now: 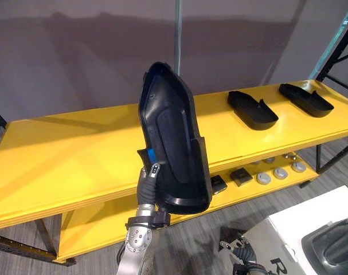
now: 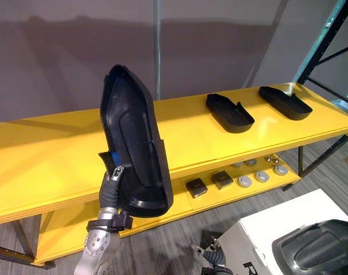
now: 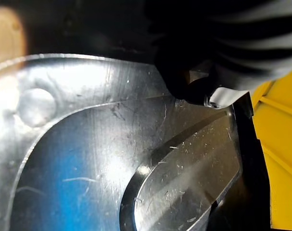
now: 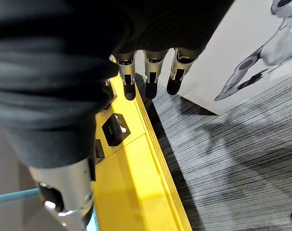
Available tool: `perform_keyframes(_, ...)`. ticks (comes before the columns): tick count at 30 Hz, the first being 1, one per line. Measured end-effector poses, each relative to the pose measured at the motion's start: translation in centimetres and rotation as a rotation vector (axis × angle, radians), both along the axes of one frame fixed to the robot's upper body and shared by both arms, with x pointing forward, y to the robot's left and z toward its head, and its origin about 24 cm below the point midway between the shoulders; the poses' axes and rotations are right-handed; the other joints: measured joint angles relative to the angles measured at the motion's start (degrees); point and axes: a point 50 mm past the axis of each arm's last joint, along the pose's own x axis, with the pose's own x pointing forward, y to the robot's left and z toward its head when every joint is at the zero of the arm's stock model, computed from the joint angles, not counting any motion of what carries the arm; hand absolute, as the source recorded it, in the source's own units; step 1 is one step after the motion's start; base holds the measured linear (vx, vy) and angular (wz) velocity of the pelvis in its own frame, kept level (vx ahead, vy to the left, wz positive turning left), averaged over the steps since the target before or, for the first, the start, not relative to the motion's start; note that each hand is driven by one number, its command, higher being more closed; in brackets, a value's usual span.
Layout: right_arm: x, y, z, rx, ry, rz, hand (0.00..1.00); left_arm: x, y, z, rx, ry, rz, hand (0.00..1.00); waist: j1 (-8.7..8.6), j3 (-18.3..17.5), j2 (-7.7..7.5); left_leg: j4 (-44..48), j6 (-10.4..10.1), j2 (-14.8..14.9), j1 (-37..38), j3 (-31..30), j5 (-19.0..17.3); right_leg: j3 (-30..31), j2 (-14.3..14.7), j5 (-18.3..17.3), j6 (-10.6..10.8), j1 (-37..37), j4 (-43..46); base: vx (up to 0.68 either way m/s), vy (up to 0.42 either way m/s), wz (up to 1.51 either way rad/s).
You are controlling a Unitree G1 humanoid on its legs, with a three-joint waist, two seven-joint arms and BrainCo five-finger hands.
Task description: Walk over and take plastic housings, then place them on the shelf
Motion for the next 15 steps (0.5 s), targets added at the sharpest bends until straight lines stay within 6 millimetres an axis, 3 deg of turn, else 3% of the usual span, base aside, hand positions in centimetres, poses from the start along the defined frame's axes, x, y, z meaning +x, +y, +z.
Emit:
perform_keyframes(4,-1.0,0.0,-0.3,-0.002,0.029,0.003,0.00,0.9,0.3,0.1,0.065,-0.007,0.035,1.00,-0.05,-0.14,-0.02,-1.22,0.63,-0.38,0.27,-0.58,1.25,0.17,-0.19,0.38,-0.06,-0.09,0.01,-0.10,0.019,0.06)
perform_keyframes(8,-1.5,0.3,-0.8,-0.003,0.059,0.029,0.00,3.2,1.6,0.3,0.174,-0.013,0.110,1.00,-0.35,-0.41,-0.22,-5.12,0.96,-1.00,0.64,-0.47,3.48,1.80,-0.45,0.40,0.00,-0.72,-1.16,-0.17,-0.008,-0.01)
perform_keyframes(11,-1.7,0.4,-0.9,-0.003,0.072,0.043,0.00,5.8,3.6,-0.3,0.278,0.038,0.198,1.00,-3.22,-0.51,0.03,-12.46,0.64,-0.57,3.84,-0.70,8.31,1.46,0.20,1.20,-0.31,-1.43,-1.79,-0.13,-0.047,0.03)
perform_keyframes(15,-1.7,-0.3,-0.9,-0.021,0.075,0.051,0.00,7.9,5.0,0.0,0.350,0.064,0.261,1.00,-5.08,-0.29,0.27,-12.46,0.36,0.07,2.39,-0.28,8.77,1.60,0.89,1.44,-0.32,-2.13,-3.46,-0.11,-0.026,-0.05)
